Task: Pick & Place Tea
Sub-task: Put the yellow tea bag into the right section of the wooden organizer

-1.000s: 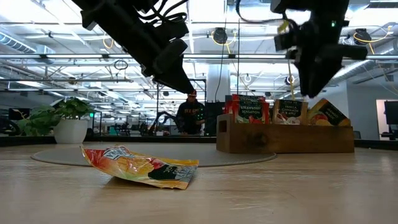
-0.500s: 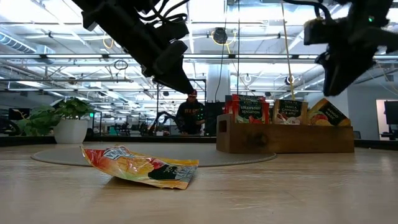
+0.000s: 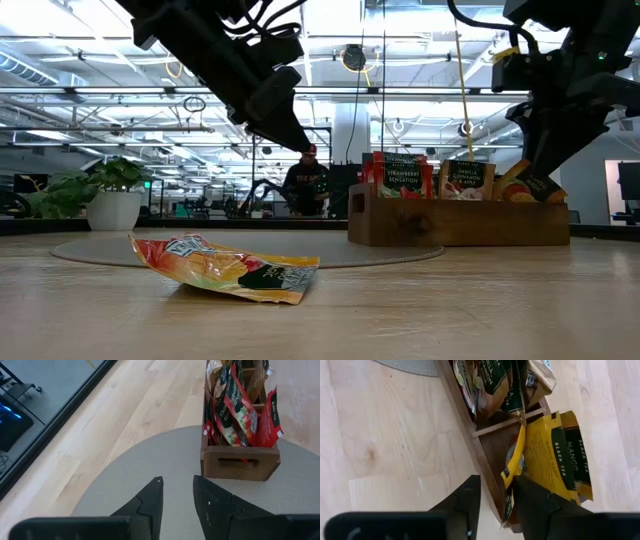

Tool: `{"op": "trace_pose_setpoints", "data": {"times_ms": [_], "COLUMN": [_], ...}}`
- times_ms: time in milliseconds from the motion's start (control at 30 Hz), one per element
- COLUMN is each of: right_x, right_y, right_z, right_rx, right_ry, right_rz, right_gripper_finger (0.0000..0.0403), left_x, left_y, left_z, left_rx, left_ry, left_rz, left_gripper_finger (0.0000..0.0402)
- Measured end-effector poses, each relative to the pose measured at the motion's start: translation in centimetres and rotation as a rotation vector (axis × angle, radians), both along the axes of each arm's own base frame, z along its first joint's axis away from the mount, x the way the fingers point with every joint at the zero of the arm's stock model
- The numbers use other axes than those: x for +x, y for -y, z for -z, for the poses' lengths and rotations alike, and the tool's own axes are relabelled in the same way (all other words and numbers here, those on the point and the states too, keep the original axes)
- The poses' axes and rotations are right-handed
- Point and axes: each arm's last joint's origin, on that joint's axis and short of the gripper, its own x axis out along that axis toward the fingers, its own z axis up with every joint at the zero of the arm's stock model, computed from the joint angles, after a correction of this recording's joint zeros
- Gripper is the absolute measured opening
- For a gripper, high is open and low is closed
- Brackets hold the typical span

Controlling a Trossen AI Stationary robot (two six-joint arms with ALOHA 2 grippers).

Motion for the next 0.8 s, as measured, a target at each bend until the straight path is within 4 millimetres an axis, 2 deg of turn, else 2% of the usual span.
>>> {"op": "trace_pose_setpoints", "data": {"times_ms": [100, 233, 367, 467, 633, 800], "right_x": [0.0, 0.0, 0.1, 0.5, 1.7, 4.3], "right_y": [0.0, 0.0, -0.1, -0.1, -0.1, 0.0], "right_z": [0.0, 0.0, -0.5, -2.0, -4.4, -4.1], "right_rx": [-0.001, -0.026, -0.049, -0.055, -0.088, -0.054], "right_ry": [-0.001, 0.002, 0.007, -0.017, -0.2, -0.431], "right_rz": [0.0, 0.005, 0.005, 0.003, 0.005, -0.08], "right_gripper_finger": [0.0074, 0.001, 0.0001, 0.0001, 0.0, 0.0], "left_x": [0.0, 0.0, 0.0, 0.0, 0.0, 0.0], "left_y": [0.0, 0.0, 0.0, 0.0, -0.1, -0.1], "left_z": [0.0, 0.0, 0.0, 0.0, 0.0, 0.0], "left_rx": [-0.003, -0.003, -0.002, 0.0, 0.0, 0.0], "left_ry": [0.001, 0.0, -0.002, -0.002, -0.002, -0.002], "left_rz": [-0.003, -0.003, -0.002, -0.001, -0.001, -0.003], "left_gripper_finger": [0.0111, 0.0111, 0.0111, 0.0111, 0.0111, 0.0111]}}
